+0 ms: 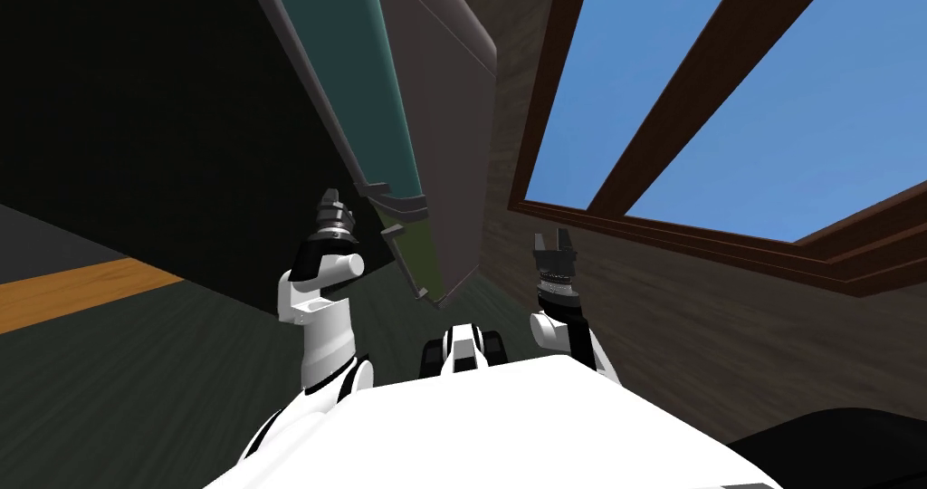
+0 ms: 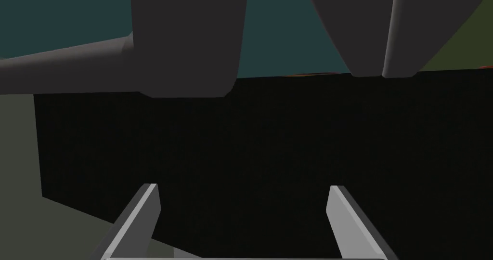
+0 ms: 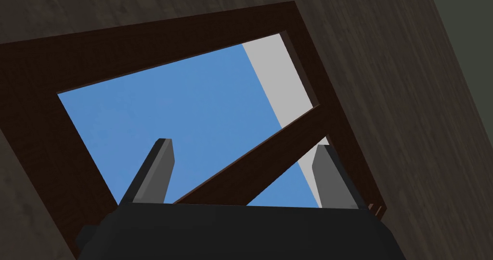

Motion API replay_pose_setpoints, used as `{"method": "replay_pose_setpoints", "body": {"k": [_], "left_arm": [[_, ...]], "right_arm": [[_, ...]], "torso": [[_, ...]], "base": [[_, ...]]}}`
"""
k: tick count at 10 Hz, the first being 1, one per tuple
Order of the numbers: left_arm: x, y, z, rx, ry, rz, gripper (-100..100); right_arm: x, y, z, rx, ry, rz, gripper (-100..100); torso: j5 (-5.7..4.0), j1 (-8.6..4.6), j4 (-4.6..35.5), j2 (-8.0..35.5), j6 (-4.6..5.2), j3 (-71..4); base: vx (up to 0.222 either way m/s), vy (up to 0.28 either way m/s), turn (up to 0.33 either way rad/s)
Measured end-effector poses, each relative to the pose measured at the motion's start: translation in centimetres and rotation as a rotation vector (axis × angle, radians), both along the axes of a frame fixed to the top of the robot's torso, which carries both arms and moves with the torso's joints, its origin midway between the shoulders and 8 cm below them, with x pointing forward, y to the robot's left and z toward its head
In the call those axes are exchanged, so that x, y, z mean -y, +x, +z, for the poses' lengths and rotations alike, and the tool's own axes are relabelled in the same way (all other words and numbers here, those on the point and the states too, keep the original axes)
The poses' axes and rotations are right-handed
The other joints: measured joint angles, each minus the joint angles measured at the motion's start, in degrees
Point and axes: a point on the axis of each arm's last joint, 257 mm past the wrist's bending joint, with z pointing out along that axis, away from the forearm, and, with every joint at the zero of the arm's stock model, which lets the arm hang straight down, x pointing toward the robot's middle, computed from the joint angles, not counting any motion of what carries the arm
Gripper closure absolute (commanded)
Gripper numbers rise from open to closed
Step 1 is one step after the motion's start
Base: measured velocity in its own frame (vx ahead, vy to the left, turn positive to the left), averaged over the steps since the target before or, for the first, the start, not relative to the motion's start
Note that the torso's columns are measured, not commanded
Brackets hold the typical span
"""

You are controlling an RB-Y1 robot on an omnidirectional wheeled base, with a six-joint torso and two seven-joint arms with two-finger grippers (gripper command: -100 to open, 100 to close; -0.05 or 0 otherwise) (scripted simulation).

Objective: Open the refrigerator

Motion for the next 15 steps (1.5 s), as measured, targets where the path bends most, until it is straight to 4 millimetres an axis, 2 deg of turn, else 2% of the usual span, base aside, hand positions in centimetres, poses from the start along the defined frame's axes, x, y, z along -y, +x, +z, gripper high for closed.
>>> {"method": "replay_pose_setpoints", "body": {"k": [5,9,13,15], "left_arm": [[-2.1,2.0,1.2,-0.037,-0.061,0.037,-100],[-2.7,3.5,2.0,-0.064,-0.112,0.044,-100],[-2.5,5.0,2.0,-0.098,-0.179,0.031,-100],[-1.4,5.9,1.1,-0.12,-0.227,0.006,-100]], "right_arm": [[0.0,0.0,0.0,0.0,0.0,0.0,0],[0.0,0.0,0.0,0.0,0.0,0.0,0],[0.0,0.0,0.0,0.0,0.0,0.0,0],[0.0,0.0,0.0,0.0,0.0,0.0,0]], "torso": [[-0.06,-0.2,0.01,0.04,0.02,0.03],[-0.04,-0.13,0.02,0.04,0.01,0.03],[0.01,0.02,0.0,0.02,0.0,0.01],[-0.01,-0.04,0.02,0.05,0.0,0.03]], "base": [[0.001,-0.1,0.055],[-0.009,-0.099,0.063],[0.0,-0.082,0.049],[0.0,-0.042,0.02]]}}
